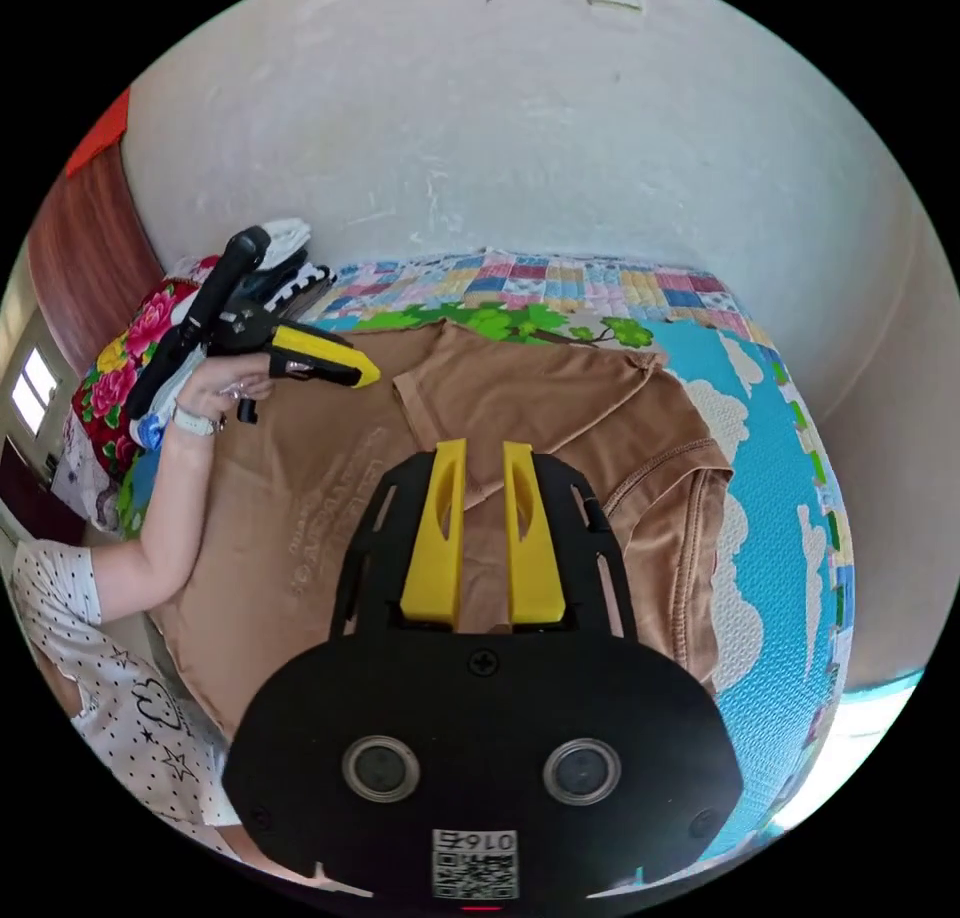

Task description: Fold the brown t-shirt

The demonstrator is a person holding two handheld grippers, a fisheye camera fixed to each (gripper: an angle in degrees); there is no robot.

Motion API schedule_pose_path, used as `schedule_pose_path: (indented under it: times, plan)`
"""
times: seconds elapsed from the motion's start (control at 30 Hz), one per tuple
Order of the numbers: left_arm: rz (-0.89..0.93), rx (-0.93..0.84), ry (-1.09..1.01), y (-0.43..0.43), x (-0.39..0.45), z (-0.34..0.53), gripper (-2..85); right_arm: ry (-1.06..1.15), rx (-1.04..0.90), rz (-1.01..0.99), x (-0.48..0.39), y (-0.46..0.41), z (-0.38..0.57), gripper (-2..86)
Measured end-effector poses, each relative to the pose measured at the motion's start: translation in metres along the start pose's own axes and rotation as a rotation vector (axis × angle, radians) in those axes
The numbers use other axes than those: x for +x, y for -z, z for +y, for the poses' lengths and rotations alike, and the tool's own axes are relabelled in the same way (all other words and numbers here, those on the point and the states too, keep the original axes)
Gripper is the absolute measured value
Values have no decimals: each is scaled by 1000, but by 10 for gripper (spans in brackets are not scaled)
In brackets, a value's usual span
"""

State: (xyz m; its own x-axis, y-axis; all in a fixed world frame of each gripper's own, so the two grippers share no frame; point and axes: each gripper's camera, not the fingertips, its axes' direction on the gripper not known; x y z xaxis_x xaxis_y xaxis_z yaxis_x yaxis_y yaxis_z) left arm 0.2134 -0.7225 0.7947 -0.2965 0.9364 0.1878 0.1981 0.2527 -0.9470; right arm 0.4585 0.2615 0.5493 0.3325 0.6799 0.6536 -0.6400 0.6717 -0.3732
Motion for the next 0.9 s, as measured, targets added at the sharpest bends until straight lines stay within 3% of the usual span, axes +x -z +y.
schedule_pose_path:
  times: [0.17,0.33,0.6,0.7,0.9]
  plan:
    - [256,226,-6,1,-13,7,-10,-232,368,54,33,61,25,68]
    - [164,12,-65,-38,4,-6,-10,-237,639,271,12,147,44,41]
    - [120,-27,-81,-46,2,-4,-10,-182,934,-52,9,255,62,13]
    - [127,11,-38,-38,-5,-2,-10,-209,851,-149,44,250,26,18]
    - [120,72,14,-28,-20,5,-10,-283,265,-226,107,112,-95,109]
